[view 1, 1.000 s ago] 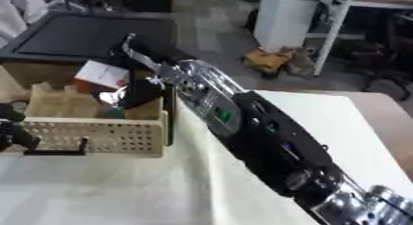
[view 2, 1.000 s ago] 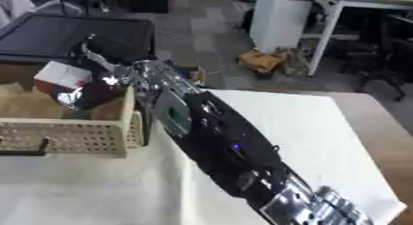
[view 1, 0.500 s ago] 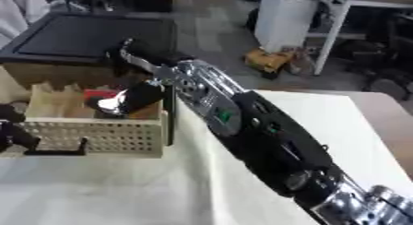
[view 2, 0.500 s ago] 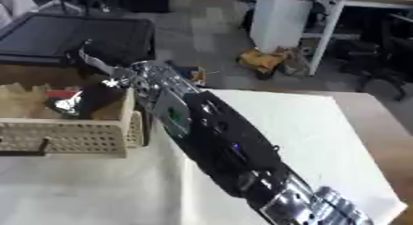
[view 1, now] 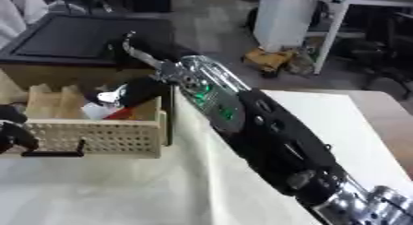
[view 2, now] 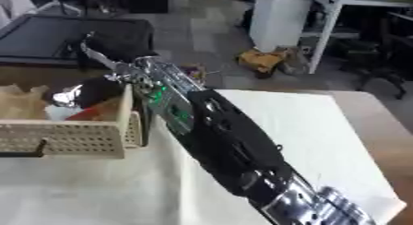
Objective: Pick up objects from table and place into drawer.
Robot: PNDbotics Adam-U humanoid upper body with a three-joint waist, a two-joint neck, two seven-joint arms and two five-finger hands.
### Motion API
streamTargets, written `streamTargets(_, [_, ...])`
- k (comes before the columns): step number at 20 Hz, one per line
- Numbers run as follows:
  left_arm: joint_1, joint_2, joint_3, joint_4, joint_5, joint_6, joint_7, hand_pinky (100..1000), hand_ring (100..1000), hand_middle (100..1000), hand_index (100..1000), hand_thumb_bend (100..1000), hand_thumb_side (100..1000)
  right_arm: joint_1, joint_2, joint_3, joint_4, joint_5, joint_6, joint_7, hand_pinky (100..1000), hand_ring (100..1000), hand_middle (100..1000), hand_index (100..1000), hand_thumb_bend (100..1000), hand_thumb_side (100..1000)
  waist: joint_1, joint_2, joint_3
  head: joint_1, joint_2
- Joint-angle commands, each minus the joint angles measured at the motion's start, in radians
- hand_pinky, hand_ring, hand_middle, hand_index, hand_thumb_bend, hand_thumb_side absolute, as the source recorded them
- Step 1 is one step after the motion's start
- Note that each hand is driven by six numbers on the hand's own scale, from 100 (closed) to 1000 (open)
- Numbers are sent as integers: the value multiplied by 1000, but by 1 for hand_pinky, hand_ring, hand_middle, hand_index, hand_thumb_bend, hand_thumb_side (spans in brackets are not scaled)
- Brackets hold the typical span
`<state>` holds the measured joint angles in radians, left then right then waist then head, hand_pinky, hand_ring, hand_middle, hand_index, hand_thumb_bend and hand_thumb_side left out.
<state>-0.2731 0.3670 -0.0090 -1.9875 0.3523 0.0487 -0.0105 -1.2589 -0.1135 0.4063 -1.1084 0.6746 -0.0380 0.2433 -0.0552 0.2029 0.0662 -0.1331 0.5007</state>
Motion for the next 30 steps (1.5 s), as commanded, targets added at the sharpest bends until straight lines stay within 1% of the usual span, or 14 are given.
streamTargets(1, [-8, 10, 5, -12, 6, -7, 2, 517, 507, 569, 678, 123, 1000, -9, -42, -43, -62, -21, 25, -43, 624, 658, 549, 824, 438, 653, 10, -21, -3, 5, -1])
streamTargets(7, [-9, 13, 8, -12, 14, -14, 9, 517, 508, 569, 678, 125, 1000, 36, -102, -115, -179, -99, 98, -127, 611, 635, 531, 818, 418, 652, 14, -27, -6, 8, 24])
streamTargets(12, [-7, 15, 10, -12, 19, -20, 14, 517, 509, 570, 678, 125, 1000, 82, -145, -153, -271, -166, 159, -196, 605, 627, 525, 814, 399, 642, 18, -31, -11, 8, 41])
streamTargets(13, [-7, 15, 10, -12, 20, -22, 15, 517, 509, 570, 679, 125, 1000, 92, -152, -161, -287, -178, 170, -209, 602, 624, 522, 812, 378, 636, 20, -32, -12, 9, 44])
streamTargets(16, [-7, 16, 12, -12, 23, -29, 19, 517, 509, 570, 679, 125, 1000, 132, -166, -195, -352, -220, 204, -252, 601, 624, 522, 813, 358, 635, 27, -34, -14, 13, 54])
streamTargets(18, [-7, 16, 13, -12, 24, -35, 22, 516, 509, 569, 679, 124, 1000, 159, -169, -216, -397, -250, 220, -282, 596, 620, 517, 809, 325, 645, 33, -35, -16, 15, 59])
streamTargets(20, [-5, 17, 14, -12, 24, -44, 24, 515, 509, 569, 679, 122, 1000, 188, -170, -246, -445, -280, 227, -311, 604, 622, 514, 805, 279, 610, 39, -36, -19, 19, 62])
streamTargets(22, [-4, 18, 13, -12, 22, -55, 25, 515, 508, 569, 679, 121, 1000, 221, -172, -272, -495, -311, 239, -343, 607, 625, 515, 804, 263, 598, 46, -36, -21, 22, 67])
streamTargets(23, [-4, 19, 13, -12, 21, -61, 26, 511, 508, 568, 680, 120, 1000, 237, -173, -281, -520, -326, 247, -358, 611, 628, 517, 802, 194, 608, 49, -36, -22, 22, 72])
streamTargets(24, [-3, 19, 13, -12, 18, -67, 26, 510, 508, 568, 680, 119, 1000, 252, -174, -289, -542, -341, 255, -372, 613, 630, 518, 802, 211, 583, 52, -35, -23, 22, 76])
streamTargets(26, [-1, 20, 14, -12, 11, -81, 29, 507, 507, 565, 680, 117, 1000, 282, -177, -303, -584, -370, 267, -402, 618, 635, 521, 800, 172, 580, 58, -32, -25, 22, 82])
streamTargets(27, [-1, 20, 15, -12, 6, -89, 30, 505, 506, 564, 681, 114, 1000, 296, -179, -310, -602, -384, 271, -416, 625, 643, 526, 801, 133, 615, 62, -30, -26, 23, 84])
streamTargets(29, [-3, 23, 19, -12, -7, -112, 38, 476, 501, 558, 684, 111, 1000, 324, -182, -329, -642, -409, 269, -446, 634, 656, 538, 806, 100, 658, 68, -26, -27, 24, 87])
streamTargets(30, [-5, 26, 23, -12, -16, -126, 46, 468, 500, 557, 685, 109, 1000, 337, -184, -336, -660, -416, 264, -461, 636, 659, 542, 807, 100, 666, 71, -25, -28, 25, 87])
